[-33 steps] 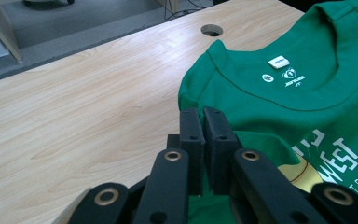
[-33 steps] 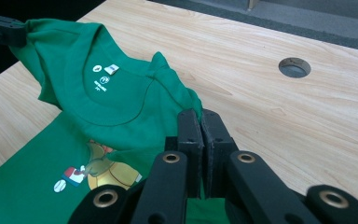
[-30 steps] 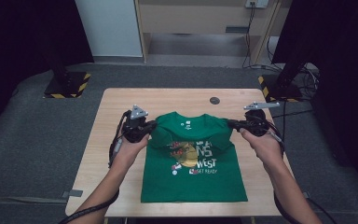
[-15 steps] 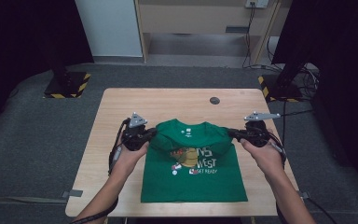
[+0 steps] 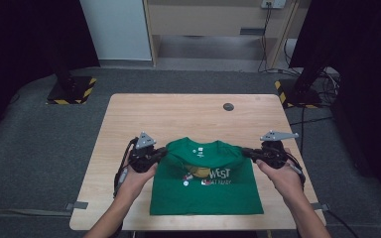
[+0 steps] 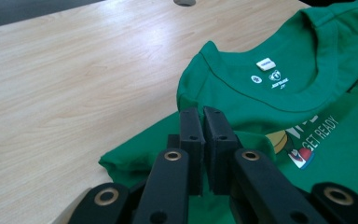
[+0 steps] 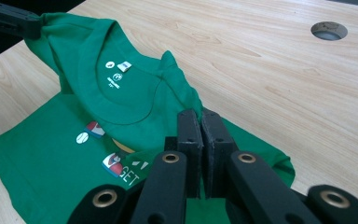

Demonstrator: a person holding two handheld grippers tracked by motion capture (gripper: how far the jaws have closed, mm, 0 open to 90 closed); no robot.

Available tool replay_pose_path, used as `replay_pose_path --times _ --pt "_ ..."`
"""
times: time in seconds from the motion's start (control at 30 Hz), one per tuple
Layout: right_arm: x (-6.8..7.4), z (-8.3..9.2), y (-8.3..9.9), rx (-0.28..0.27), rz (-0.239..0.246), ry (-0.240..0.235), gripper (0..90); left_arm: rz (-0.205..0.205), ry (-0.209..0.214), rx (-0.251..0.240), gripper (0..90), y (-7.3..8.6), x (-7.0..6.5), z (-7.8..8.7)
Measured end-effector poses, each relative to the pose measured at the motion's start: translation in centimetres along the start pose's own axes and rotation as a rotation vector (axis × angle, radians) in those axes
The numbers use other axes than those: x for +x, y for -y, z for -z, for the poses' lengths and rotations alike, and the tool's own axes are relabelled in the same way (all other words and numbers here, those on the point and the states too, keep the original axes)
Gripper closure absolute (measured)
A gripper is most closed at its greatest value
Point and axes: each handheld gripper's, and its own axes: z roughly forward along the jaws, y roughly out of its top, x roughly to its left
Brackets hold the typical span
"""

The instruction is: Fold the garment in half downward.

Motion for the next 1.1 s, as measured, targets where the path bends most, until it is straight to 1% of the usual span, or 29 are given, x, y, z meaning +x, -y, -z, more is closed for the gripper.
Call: replay_pose_path --times 0.07,0.17,0.33,0.5,0.73,1.1 --pt "0.0 0.1 0.3 -0.001 -0.004 -0.003 87.6 -0.001 0.001 0.001 87.3 0.2 -0.1 0.0" --pt "0.2 0.1 0.9 0.002 -0.002 -0.01 87.6 -0.011 0.012 0.019 87.3 1.0 -0.3 -0.1" --pt "0.6 0.0 1.9 0.01 0.0 -0.023 87.6 -0.009 0.029 0.04 87.3 2.2 -0.7 -0.5" --pt "0.6 -0.1 2.9 0.019 -0.004 -0.027 87.5 0.0 0.04 0.054 87.2 3.3 -0.8 -0.9" --pt "0.5 -0.2 3.8 0.027 -0.008 -0.03 87.3 0.013 0.051 0.055 87.1 4.0 -0.5 -0.7" --pt "0.7 -0.4 5.2 0.04 -0.015 -0.038 86.9 0.001 0.074 0.077 87.0 4.9 -0.7 -0.7"
